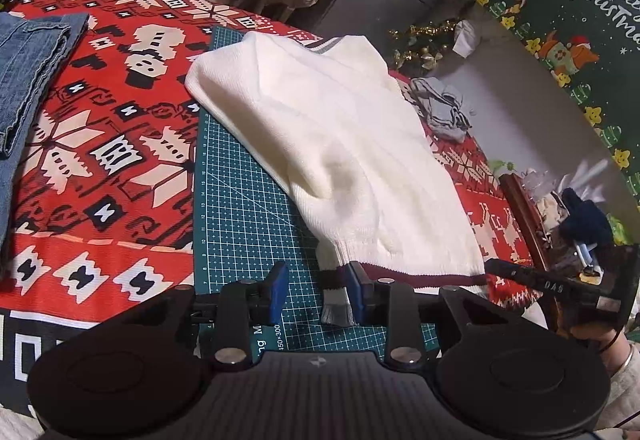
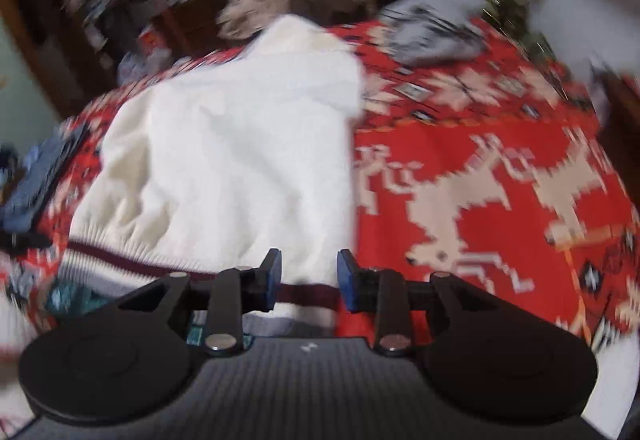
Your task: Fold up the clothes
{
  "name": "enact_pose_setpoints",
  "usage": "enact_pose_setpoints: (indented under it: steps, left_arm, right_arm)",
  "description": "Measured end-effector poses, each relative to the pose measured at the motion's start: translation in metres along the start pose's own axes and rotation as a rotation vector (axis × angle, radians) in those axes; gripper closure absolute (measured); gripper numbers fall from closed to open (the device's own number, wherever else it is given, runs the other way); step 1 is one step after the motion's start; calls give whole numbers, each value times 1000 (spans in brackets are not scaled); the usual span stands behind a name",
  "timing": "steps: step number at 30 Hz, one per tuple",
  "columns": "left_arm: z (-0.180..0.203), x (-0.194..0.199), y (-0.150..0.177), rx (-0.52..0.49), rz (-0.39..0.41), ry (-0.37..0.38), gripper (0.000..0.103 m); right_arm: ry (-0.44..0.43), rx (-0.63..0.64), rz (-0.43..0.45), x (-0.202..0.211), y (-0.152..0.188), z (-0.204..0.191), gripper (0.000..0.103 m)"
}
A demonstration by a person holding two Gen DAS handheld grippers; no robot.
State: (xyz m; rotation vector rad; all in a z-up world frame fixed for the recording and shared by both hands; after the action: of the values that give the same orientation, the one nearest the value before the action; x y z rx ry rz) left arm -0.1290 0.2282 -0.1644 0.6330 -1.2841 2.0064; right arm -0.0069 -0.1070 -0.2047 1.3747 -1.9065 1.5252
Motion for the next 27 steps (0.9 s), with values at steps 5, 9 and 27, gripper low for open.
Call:
enact_pose_setpoints:
  steps: [5, 9, 27]
  left_arm:
    - [1, -3, 2, -2, -11, -1, 73]
    - [0, -4, 3, -2, -15, -5, 73]
    - [-1, -4, 3, -6, -14, -10, 71]
  right_arm:
    - [33, -91, -17, -3, 0, 26, 78]
    - [35, -30, -29, -8, 4, 16, 81]
    - [116, 142, 45, -1, -1, -7, 95]
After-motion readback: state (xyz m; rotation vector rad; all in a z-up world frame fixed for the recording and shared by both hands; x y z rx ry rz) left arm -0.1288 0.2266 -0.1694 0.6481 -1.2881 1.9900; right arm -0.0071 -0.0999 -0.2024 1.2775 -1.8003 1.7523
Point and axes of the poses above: each gripper's, at about its wrist camera, not at the fingertips, and x roughly against the way its jaws point, z to its right, y to its underside, the point moved 3 cm from there along -x, roughly the way its jaws point, and after that the axes turned 9 degrees about -x, right-handed, at the moved point
